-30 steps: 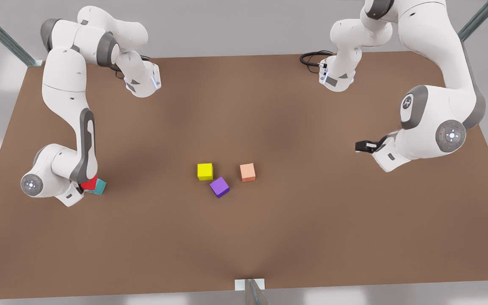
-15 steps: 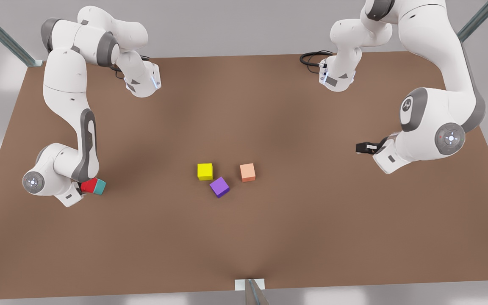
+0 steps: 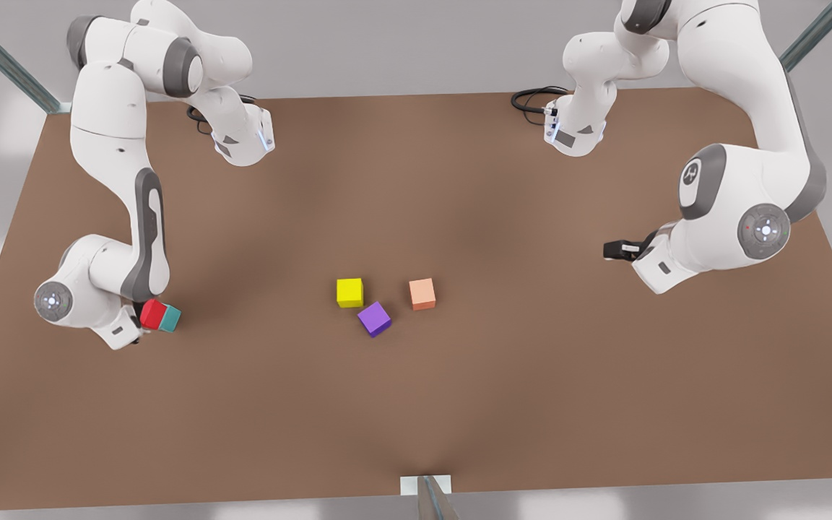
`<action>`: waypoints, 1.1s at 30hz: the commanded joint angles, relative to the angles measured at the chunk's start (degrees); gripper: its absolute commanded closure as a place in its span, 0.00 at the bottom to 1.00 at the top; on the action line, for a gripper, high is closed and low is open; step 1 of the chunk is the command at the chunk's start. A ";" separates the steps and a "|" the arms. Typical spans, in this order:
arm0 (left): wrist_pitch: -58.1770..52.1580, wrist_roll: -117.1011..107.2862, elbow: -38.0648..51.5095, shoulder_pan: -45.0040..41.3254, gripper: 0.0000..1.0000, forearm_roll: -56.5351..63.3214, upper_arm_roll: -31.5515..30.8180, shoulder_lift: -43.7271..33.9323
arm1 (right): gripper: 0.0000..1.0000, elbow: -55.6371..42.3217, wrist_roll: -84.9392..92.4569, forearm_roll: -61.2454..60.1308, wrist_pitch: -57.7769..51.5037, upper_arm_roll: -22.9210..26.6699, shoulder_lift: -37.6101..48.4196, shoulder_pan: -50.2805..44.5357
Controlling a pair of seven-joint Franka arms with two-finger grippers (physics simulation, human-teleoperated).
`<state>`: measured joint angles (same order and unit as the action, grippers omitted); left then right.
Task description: Pick up red wooden cube and pass to hand red wooden cube and place in blue wooden cube
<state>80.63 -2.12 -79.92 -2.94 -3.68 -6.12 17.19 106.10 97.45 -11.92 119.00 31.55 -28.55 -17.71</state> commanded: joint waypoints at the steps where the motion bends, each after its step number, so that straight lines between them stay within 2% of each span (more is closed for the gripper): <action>1: -1.97 -2.28 0.12 -0.05 0.00 -0.01 -0.21 -0.05 | 0.00 -0.10 -1.21 0.06 -3.24 0.09 1.30 -0.83; 3: -2.06 -2.28 0.20 0.04 0.00 -0.01 -0.21 -0.05 | 0.00 -0.63 -1.65 -0.03 -4.65 0.09 3.67 -2.06; 8: -2.06 -2.28 0.64 0.30 0.00 -0.01 -0.21 0.04 | 0.00 -9.94 -20.97 -1.00 -17.22 -0.09 3.77 -4.44; 13: -2.49 -2.37 1.08 0.22 0.00 -0.01 -0.21 0.04 | 0.00 -14.42 -65.59 -2.41 -29.08 -0.44 1.84 -5.40; 16: -3.64 -2.37 1.26 0.04 0.00 -0.01 -0.21 0.04 | 0.00 -32.44 -90.40 -7.06 -42.62 0.18 -10.82 -3.65; 18: -6.63 -2.37 2.75 -0.05 0.00 -0.18 -0.30 -0.05 | 0.00 -37.28 -91.91 -4.78 -43.24 0.44 -9.60 -4.08; 19: -6.63 -2.37 2.75 -0.14 0.00 -0.18 -0.30 -0.05 | 0.00 -37.81 -93.66 -2.76 -46.13 -0.43 -5.56 -2.86; 20: -6.54 -2.02 3.36 0.04 0.00 -0.10 -0.30 -0.05 | 0.00 -38.07 -94.98 6.79 -46.75 -6.92 -2.13 -0.05; 21: -6.45 -1.93 4.25 0.30 0.00 -0.09 -0.21 0.04 | 0.00 -37.72 -98.93 17.80 -46.66 -21.43 1.82 6.63; 22: -6.54 -2.01 4.25 0.30 0.00 -0.27 -0.21 0.04 | 0.00 -35.96 -103.34 17.46 -45.79 -25.13 4.90 10.15; 24: -6.63 -2.01 4.25 0.21 0.00 -0.27 -0.30 0.04 | 0.00 -32.28 -103.69 14.30 -45.79 -25.49 14.65 10.94; 26: -8.29 -2.19 4.25 0.04 0.00 -0.45 -0.30 0.04 | 0.00 -27.36 -104.04 13.68 -45.35 -25.49 19.58 12.61; 29: -8.38 -2.10 4.25 0.30 0.00 -0.36 -0.30 0.04 | 0.00 -18.30 -104.66 13.33 -36.39 -25.49 23.80 13.67; 33: -8.38 -2.10 4.25 0.30 0.00 -0.36 -0.30 0.04 | 0.00 -18.38 -104.65 13.24 -36.12 -25.49 23.72 13.67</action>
<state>72.94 -3.96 -75.70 -2.66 -4.07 -6.39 17.30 87.59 24.49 1.21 80.67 6.04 -4.97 -3.39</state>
